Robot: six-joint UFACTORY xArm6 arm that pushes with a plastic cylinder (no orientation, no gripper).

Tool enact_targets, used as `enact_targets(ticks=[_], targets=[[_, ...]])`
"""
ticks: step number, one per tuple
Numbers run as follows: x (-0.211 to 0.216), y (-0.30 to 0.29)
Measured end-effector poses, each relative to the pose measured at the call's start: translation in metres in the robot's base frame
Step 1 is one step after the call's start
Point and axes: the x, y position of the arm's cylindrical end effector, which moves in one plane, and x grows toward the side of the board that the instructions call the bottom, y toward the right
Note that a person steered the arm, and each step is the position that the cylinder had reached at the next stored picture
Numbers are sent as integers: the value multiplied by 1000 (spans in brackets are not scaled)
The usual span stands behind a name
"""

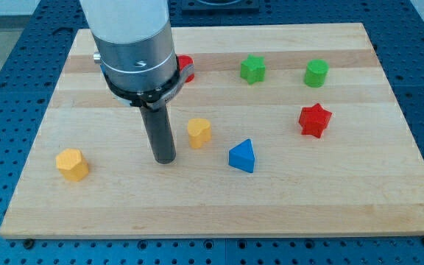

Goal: Push blue triangle closer to yellow heart

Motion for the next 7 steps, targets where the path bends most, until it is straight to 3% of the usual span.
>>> enact_targets(ticks=[2, 3, 4, 5, 7], targets=[[-31, 40], [-72, 34], [-67, 19], [-24, -1], [60, 35]])
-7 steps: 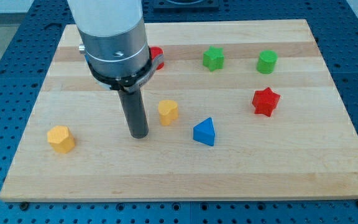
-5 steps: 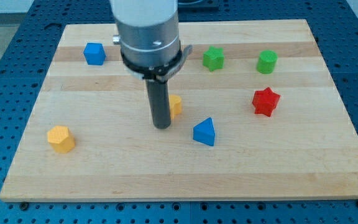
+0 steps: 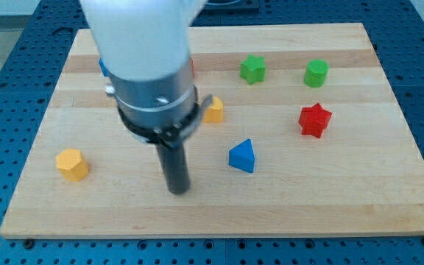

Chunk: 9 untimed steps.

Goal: Push blue triangle closer to yellow heart

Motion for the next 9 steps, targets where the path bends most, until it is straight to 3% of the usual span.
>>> enact_targets(ticks=[2, 4, 5, 6, 7, 9], targets=[[-13, 122], [-97, 88], [-81, 110], [-37, 170], [-6, 164], [-80, 103]])
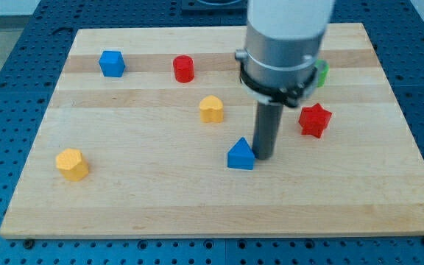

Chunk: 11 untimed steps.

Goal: Push blue triangle closer to yellow heart

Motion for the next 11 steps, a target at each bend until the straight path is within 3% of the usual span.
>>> enact_targets(ticks=[1, 3, 4, 7, 8, 10, 11], targets=[[-4, -14], [70, 7], [79, -5], [-8, -41], [-3, -41], [28, 63], [6, 109]])
